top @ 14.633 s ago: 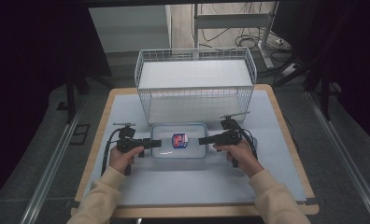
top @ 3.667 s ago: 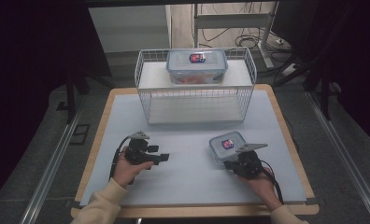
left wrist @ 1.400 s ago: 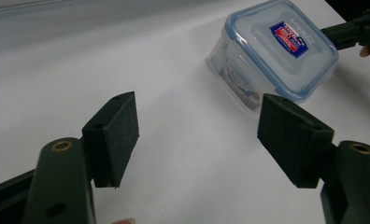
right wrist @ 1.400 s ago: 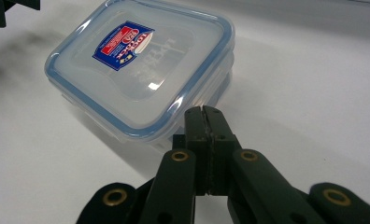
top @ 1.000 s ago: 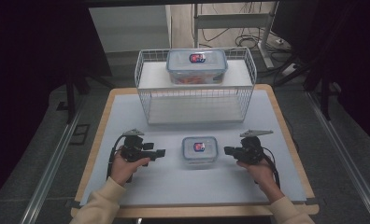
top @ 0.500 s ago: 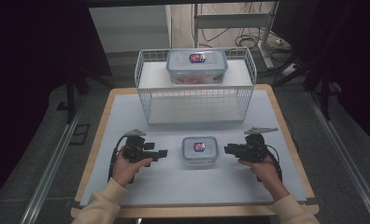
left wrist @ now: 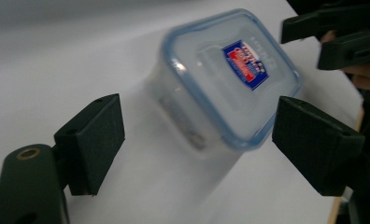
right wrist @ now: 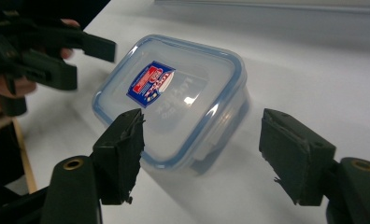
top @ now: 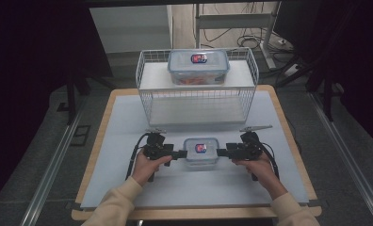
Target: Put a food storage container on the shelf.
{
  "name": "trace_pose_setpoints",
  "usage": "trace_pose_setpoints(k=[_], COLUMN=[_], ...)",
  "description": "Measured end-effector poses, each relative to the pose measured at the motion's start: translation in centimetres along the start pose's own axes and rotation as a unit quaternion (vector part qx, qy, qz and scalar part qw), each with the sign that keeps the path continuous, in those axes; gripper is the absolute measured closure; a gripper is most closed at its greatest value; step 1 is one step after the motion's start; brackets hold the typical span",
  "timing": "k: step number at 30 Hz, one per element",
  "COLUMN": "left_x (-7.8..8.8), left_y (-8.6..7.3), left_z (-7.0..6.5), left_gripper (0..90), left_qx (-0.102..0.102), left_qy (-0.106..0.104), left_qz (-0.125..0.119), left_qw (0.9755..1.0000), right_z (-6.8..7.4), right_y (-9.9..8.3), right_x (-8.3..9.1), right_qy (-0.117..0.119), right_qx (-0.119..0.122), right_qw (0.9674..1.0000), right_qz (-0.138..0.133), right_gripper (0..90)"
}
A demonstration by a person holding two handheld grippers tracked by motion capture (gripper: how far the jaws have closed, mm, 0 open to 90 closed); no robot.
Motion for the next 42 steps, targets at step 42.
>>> trace_pose_setpoints(k=[42], left_x=[-0.1], left_y=[-1.9], left_z=[-1.1], left_gripper=[51.4], left_qx=[-0.006], left_qy=[-0.044], left_qz=[-0.018], left_qw=[0.9989], right_z=[1.0], right_y=[-1.5], right_x=[-1.3], right_qy=[0.041], right_qx=[-0.036], right_qw=[0.9985], right_qz=[0.009], right_gripper=[47.9])
Point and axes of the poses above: each handheld gripper's, and its own axes: x roughly backward along the jaws, y roughly out of its top, z roughly to its left, the point moved 4 cm from there along -x, roughly forward along the jaws, and after that the axes turned 1 degree about x, right-handed, at the moved point
